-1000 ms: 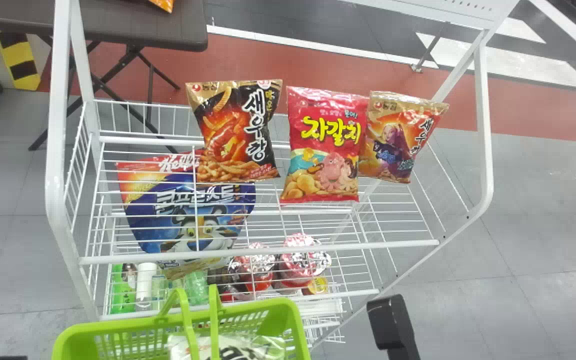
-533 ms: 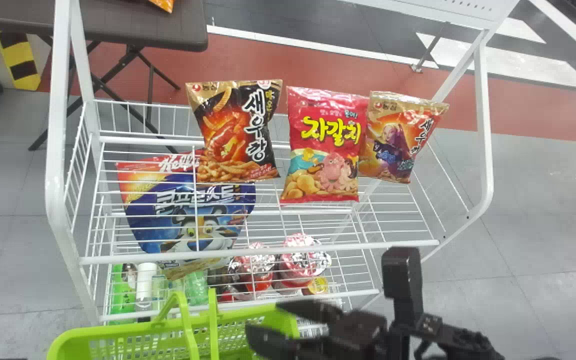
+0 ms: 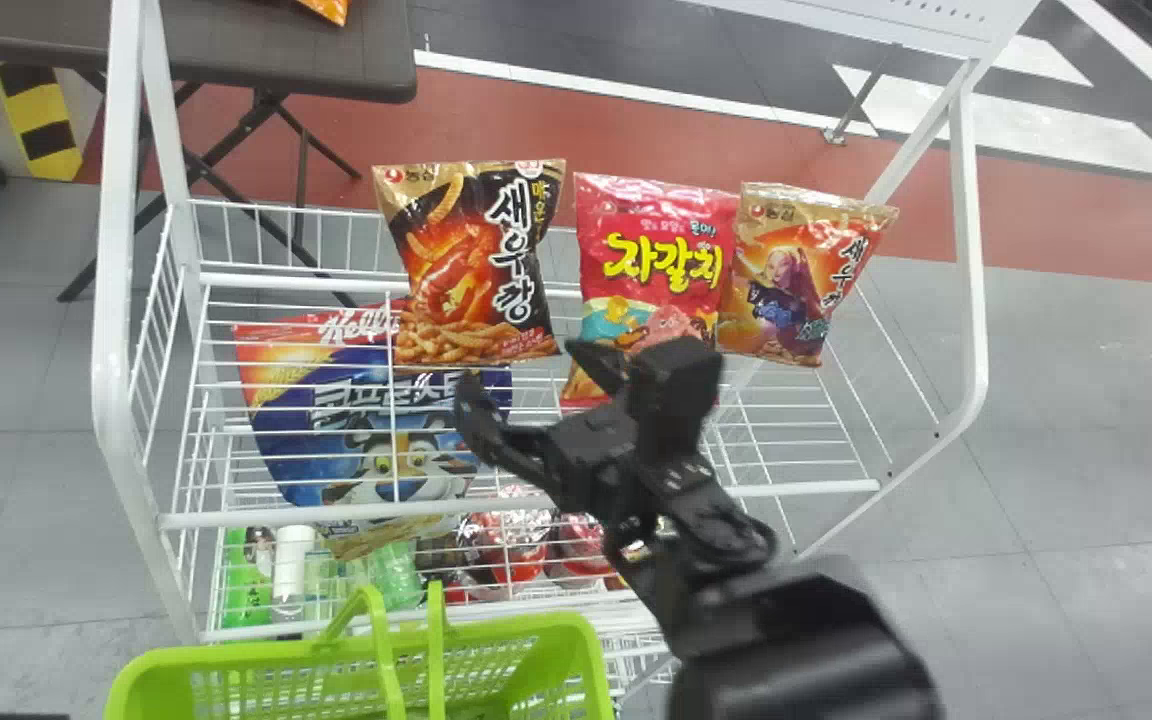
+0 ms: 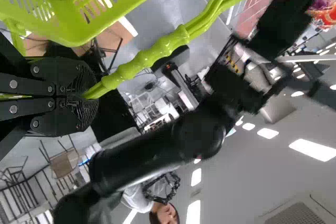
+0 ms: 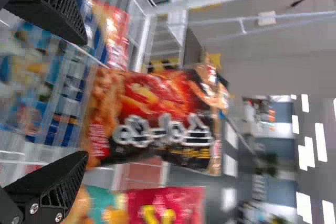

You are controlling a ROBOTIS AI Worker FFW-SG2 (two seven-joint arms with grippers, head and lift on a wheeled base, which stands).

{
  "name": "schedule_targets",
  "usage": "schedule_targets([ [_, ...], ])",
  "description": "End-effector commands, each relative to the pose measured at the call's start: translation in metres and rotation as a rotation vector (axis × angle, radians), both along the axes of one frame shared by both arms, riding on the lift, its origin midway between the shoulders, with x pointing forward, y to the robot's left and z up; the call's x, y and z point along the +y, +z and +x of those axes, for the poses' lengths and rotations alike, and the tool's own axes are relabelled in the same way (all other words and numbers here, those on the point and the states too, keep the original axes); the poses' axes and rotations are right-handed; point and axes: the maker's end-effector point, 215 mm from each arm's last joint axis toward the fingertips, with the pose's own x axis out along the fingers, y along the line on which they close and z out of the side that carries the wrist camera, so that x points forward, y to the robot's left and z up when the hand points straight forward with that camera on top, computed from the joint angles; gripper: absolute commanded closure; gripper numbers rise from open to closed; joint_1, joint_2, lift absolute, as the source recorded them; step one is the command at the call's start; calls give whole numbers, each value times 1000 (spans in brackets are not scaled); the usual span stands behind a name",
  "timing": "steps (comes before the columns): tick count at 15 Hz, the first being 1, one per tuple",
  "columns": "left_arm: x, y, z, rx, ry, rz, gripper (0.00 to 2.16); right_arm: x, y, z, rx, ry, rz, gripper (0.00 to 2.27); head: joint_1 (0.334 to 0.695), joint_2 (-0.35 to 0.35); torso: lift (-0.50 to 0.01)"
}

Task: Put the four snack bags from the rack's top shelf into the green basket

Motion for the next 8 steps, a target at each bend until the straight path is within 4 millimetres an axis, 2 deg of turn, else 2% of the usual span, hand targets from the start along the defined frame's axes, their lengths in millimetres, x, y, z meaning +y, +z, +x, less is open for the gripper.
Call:
schedule_targets([
  [1, 2, -1, -2, 1, -12, -3, 1760, 24, -4, 39, -43, -29, -23, 66, 695, -287, 0],
  [2, 3, -1, -4, 6, -18, -4, 1760, 27, -1, 51, -81, -72, -40, 66, 695, -267, 0],
  [6, 7, -3, -5, 12, -30, -13, 1760, 14, -22, 92, -55, -115, -80, 151, 695, -218, 0],
  [7, 7, -4, -5, 16, -32, -13, 1760, 11, -25, 97, -38, -114, -81, 505, 695, -213, 0],
  [8, 9, -5, -4, 17, -32, -15, 1760, 6, -48, 94, 47, -116, -102, 1713, 695, -211, 0],
])
